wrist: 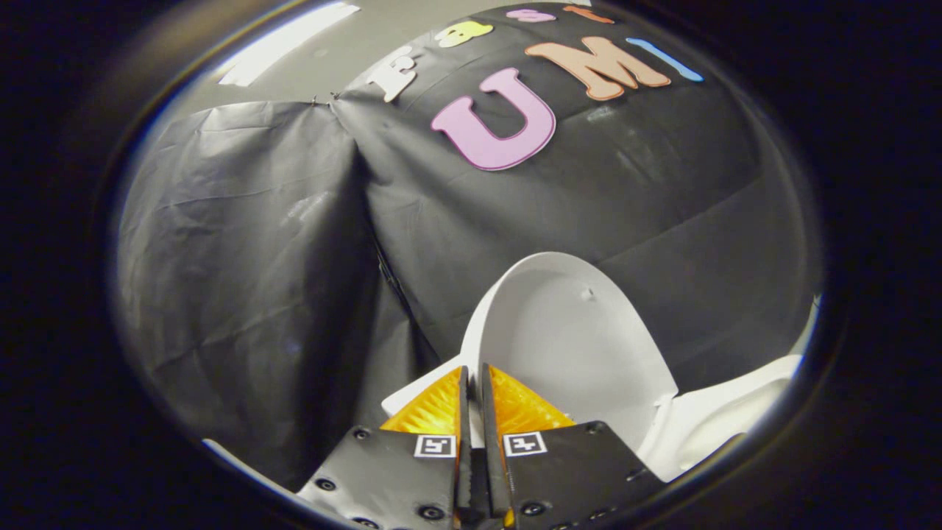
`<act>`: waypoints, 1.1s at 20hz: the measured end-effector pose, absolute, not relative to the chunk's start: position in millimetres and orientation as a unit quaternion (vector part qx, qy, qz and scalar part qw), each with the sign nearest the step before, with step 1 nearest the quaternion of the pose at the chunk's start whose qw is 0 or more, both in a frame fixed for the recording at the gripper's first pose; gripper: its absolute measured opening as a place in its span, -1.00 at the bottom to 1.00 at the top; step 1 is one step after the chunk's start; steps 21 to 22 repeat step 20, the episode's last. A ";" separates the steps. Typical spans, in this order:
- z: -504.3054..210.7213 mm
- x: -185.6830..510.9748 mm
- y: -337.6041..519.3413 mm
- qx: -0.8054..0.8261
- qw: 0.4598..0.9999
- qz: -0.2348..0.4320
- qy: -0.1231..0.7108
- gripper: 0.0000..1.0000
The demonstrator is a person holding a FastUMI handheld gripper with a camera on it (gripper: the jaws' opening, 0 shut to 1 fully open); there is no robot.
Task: Open the toilet lid.
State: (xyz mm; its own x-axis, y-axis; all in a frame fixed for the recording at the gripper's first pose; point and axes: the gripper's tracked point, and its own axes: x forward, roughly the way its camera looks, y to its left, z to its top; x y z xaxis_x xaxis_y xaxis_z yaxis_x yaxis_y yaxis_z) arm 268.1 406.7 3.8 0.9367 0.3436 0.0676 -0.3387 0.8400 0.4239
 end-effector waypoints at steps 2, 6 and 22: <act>15.1 267.3 397.4 0.223 0.961 0.166 -0.010 -0.75; 36.6 265.7 375.7 0.202 0.968 0.147 -0.034 -0.61; 117.3 190.5 182.9 0.122 0.984 -0.037 -0.122 -0.27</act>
